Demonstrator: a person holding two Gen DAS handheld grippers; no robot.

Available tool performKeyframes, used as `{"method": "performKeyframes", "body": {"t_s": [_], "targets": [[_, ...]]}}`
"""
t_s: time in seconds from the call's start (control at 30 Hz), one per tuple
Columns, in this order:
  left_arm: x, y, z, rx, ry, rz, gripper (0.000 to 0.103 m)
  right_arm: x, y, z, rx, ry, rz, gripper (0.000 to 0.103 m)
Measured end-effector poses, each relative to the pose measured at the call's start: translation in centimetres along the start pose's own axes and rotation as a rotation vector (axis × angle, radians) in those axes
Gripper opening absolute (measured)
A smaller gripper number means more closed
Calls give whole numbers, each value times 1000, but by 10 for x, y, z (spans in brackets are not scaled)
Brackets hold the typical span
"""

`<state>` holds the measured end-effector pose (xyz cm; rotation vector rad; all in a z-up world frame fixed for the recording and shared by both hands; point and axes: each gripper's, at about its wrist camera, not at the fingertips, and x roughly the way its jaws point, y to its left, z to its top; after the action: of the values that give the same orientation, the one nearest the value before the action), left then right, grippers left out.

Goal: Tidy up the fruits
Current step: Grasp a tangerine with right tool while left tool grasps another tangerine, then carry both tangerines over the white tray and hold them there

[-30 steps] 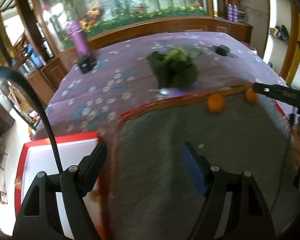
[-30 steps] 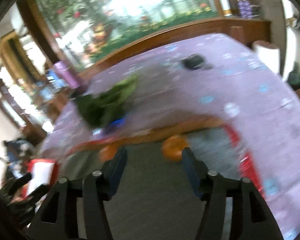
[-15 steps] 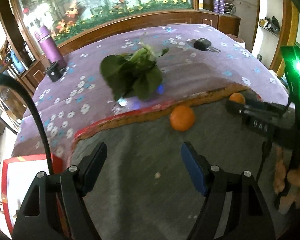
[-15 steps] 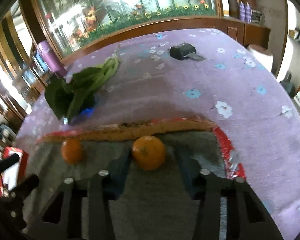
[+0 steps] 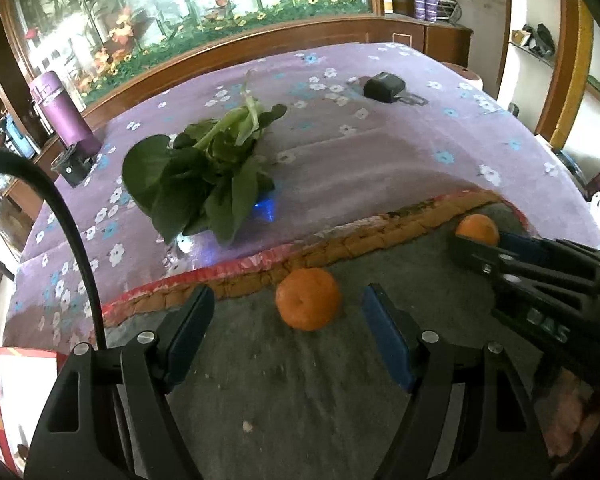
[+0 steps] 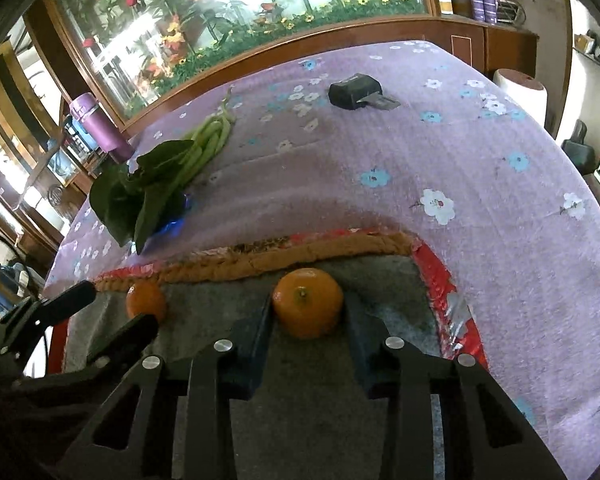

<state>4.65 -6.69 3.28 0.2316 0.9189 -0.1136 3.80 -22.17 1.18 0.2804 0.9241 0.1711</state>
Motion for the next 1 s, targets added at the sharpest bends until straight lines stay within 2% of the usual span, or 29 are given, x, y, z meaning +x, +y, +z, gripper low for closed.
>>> {"method": "performKeyframes", "body": {"t_s": [0.17,0.23,0.3,0.33,0.37,0.4,0.6,0.83,1.0], "targets": [[18,0,0,-16,21,-15,76,0,3,0,-8,-5,-15,37],[22,0,-2,-27,24,-26,67,1,4,0,-7,-6,-15,37],[23,1,-3,-43,13,-55,51,1,3,0,-4,-7,-11,37],[22,1,-3,-41,10,-57,46,1,3,0,-4,-7,-10,37],[21,-1,-3,-32,4,-53,35,1,3,0,-6,-8,-11,37],[20,-4,-4,-18,-2,-49,32,1,4,0,-10,-9,-14,37],[8,-9,-10,-2,-44,-14,31,1,5,-1,-27,-18,-22,36],[-46,5,-22,-10,-174,71,31,0,4,-1,-23,-31,13,36],[-81,19,-39,-26,-237,109,31,-2,9,-3,-37,-53,61,36]]}}
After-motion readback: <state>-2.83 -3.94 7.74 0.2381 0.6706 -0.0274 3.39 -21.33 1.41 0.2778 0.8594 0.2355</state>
